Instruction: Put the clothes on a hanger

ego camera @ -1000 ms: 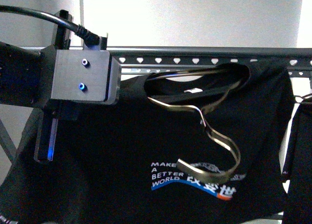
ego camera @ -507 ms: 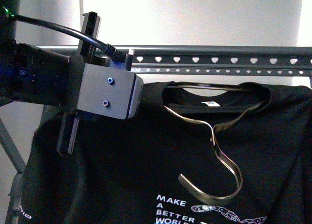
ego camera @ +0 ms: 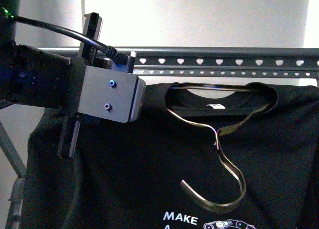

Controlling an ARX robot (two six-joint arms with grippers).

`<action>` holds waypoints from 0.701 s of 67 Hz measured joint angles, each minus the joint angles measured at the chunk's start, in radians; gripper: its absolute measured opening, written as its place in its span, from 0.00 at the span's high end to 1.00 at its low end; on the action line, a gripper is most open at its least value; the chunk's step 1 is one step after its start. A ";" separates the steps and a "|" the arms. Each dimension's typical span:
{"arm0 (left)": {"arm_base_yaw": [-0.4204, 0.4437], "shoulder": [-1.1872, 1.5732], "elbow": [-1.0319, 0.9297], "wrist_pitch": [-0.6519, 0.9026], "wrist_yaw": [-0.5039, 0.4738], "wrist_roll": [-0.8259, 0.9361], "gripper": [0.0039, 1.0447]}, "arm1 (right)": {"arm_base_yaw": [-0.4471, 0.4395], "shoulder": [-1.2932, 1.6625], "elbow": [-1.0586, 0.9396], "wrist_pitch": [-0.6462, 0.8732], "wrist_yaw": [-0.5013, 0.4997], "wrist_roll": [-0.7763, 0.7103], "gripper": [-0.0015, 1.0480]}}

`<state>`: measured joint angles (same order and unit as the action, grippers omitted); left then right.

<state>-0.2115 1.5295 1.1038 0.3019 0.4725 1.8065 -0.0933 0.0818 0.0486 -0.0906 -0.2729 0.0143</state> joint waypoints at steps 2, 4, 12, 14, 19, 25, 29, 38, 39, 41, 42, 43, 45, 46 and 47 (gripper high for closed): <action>0.000 0.000 0.000 0.000 -0.001 0.000 0.96 | -0.063 0.072 0.024 -0.007 -0.151 -0.007 0.07; 0.000 0.000 0.000 0.000 -0.001 0.000 0.96 | -0.103 0.119 0.037 0.006 -0.235 -0.012 0.07; -0.004 0.000 0.002 0.000 0.001 0.001 0.96 | -0.253 0.325 0.111 0.137 -0.505 -0.018 0.07; -0.004 0.000 0.002 0.000 0.001 0.001 0.96 | -0.283 0.391 0.144 0.193 -0.545 -0.026 0.07; -0.002 0.000 0.002 0.000 0.000 0.000 0.96 | -0.311 0.517 0.210 0.328 -0.543 -0.064 0.07; -0.001 0.000 0.002 0.000 -0.001 0.001 0.96 | -0.318 0.658 0.295 0.466 -0.518 -0.120 0.07; -0.001 0.000 0.002 0.000 -0.001 0.001 0.96 | -0.314 0.732 0.350 0.506 -0.504 -0.172 0.07; -0.002 0.000 0.002 0.000 -0.001 0.001 0.96 | -0.273 0.881 0.488 0.477 -0.428 -0.402 0.07; -0.002 0.000 0.002 0.000 -0.001 0.001 0.96 | -0.268 0.893 0.497 0.478 -0.417 -0.432 0.07; -0.002 0.000 0.002 0.000 -0.001 0.001 0.96 | -0.256 0.927 0.519 0.491 -0.383 -0.529 0.07; -0.002 0.000 0.002 0.000 0.000 0.001 0.96 | -0.251 0.938 0.525 0.497 -0.372 -0.564 0.07; -0.002 0.000 0.002 0.000 -0.001 0.001 0.96 | -0.248 0.949 0.532 0.502 -0.361 -0.599 0.07; -0.002 0.000 0.002 0.000 -0.001 0.002 0.96 | -0.238 0.981 0.551 0.506 -0.328 -0.706 0.07; -0.002 0.000 0.002 0.000 -0.001 0.002 0.96 | -0.235 0.991 0.558 0.505 -0.319 -0.744 0.07; -0.002 0.000 0.002 0.000 -0.001 0.002 0.96 | -0.229 1.011 0.572 0.500 -0.300 -0.816 0.07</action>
<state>-0.2134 1.5299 1.1057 0.3023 0.4717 1.8080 -0.3218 1.0924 0.6205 0.4099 -0.5732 -0.8017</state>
